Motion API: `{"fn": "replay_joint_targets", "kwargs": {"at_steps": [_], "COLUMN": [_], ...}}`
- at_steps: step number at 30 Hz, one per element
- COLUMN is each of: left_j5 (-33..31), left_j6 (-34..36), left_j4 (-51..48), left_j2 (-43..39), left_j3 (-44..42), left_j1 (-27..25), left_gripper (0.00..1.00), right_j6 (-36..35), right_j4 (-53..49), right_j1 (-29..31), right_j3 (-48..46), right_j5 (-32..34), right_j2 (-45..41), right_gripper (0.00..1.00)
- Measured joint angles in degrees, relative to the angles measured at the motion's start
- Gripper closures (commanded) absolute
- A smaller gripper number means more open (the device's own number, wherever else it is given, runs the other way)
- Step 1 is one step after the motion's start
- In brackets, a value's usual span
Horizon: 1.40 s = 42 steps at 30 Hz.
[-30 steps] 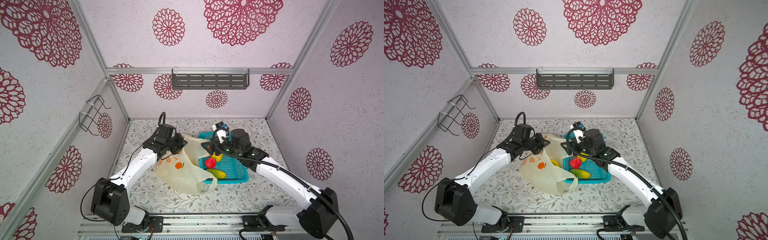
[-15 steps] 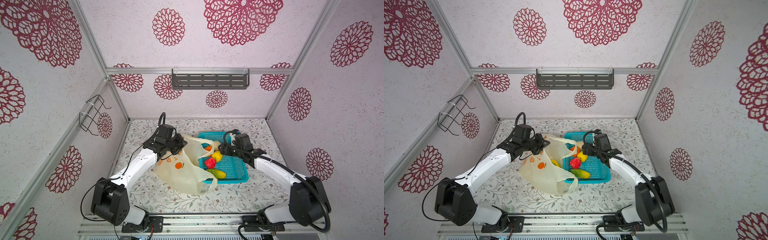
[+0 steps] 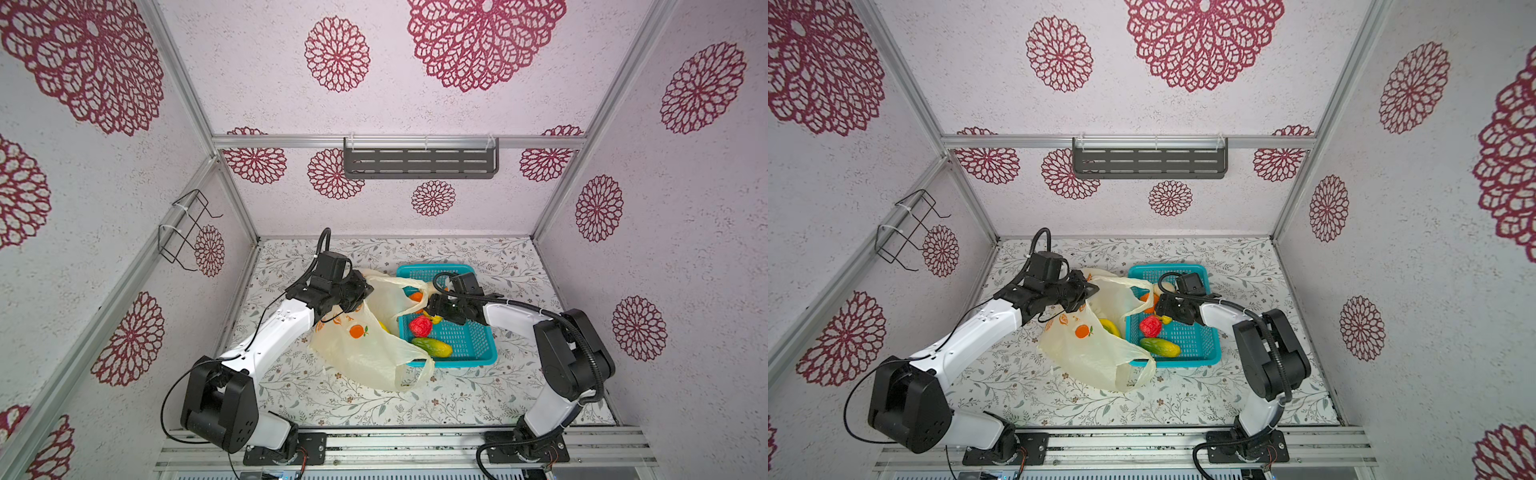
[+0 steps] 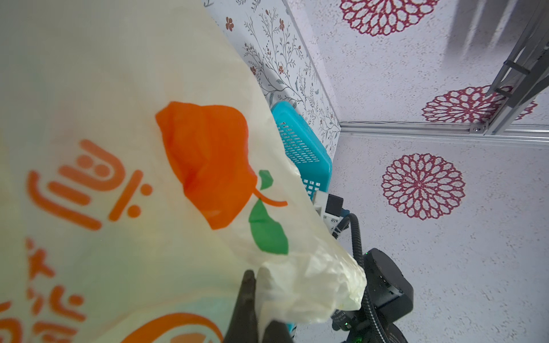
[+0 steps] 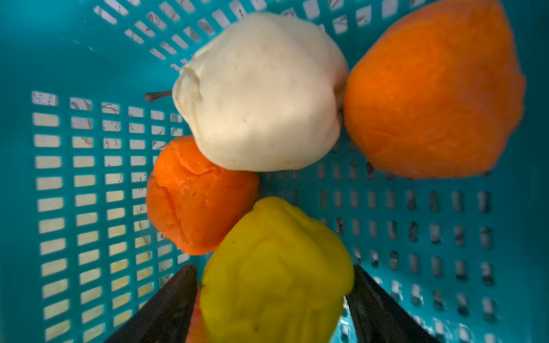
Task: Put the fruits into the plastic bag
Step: 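Return the right gripper to the basket and grasp the yellow lemon, then carry the yellow lemon into the bag and release it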
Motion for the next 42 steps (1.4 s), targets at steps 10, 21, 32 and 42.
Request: {"fn": "replay_joint_targets", "kwargs": {"at_steps": [10,21,32,42], "left_j5": [-0.4,-0.4,-0.6,-0.8], "left_j6": [0.0,0.2,0.4,1.6], "left_j4": [0.0,0.0,-0.3,-1.4], "left_j2": [0.0,0.0,0.0,-0.7], "left_j3": [0.0,0.0,0.0,0.0], "left_j1": [0.0,0.0,0.0,0.0], "left_gripper": [1.00,1.00,1.00,1.00], "right_j6": [2.1,-7.3,-20.2,-21.5], "right_j4": [1.6,3.0,1.8,-5.6], "right_j1": [0.0,1.3,14.6,16.2], "right_j3": [-1.5,-0.4,8.2,16.0], "right_j5": [0.9,1.9,-13.1,-13.6], "right_j2": [-1.4,-23.9,-22.0,-2.9], "right_gripper": [0.52,0.52,0.52,0.52]}}
